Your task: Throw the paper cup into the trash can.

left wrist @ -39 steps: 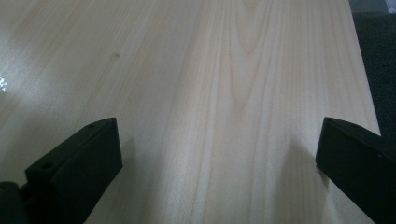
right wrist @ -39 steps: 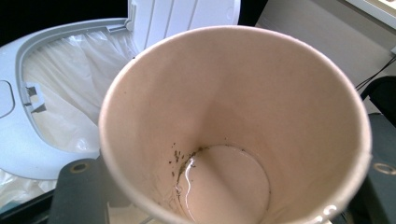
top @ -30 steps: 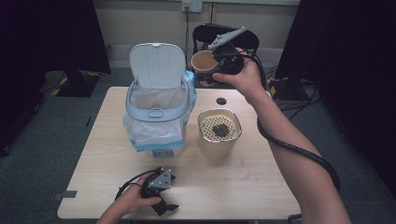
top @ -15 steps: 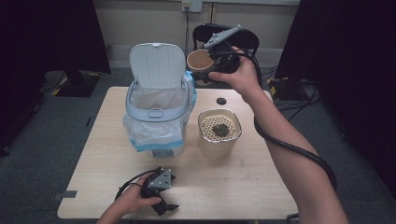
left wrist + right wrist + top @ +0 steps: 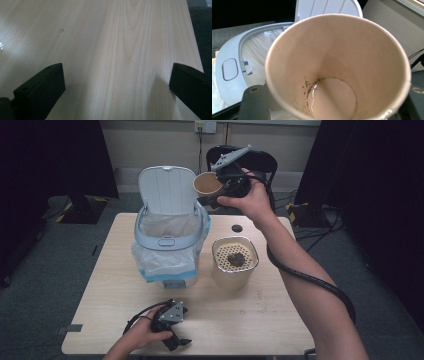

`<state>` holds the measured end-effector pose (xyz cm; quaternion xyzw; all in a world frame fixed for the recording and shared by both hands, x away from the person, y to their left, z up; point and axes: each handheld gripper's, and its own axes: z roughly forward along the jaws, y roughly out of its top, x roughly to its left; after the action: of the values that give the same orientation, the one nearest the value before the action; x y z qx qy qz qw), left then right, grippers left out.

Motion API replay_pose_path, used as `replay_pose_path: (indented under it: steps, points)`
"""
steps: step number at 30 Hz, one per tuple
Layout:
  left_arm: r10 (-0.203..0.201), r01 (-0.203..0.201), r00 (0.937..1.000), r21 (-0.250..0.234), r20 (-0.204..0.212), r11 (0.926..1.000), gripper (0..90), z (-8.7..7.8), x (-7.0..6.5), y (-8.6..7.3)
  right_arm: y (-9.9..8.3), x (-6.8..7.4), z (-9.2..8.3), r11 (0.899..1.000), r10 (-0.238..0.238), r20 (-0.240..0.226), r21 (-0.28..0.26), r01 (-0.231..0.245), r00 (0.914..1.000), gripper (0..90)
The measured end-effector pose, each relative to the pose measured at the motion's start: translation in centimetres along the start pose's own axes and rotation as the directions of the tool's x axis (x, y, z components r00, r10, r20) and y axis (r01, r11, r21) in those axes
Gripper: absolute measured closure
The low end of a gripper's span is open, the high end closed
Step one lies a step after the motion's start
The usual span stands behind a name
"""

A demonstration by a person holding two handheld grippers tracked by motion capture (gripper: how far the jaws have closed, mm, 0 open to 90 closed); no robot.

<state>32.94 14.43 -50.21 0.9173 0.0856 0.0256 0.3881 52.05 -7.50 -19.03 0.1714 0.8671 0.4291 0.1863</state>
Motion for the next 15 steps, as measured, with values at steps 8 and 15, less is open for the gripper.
replay_pose_path:
  steps: [8, 15]
  points:
    - [0.000, 0.000, 1.0000, 0.001, 0.000, 1.0000, 0.0, 0.0, 0.0, 0.0, 0.6, 0.8, 0.4, 1.000, -0.016, -0.015, 0.000, 0.016, 0.9998, 27.2]
    - [0.002, -0.002, 1.0000, 0.005, -0.001, 1.0000, 0.0, 0.0, 0.0, 0.0, 1.0, 1.7, 1.1, 0.999, -0.035, -0.034, 0.015, 0.036, 0.9988, 27.1]
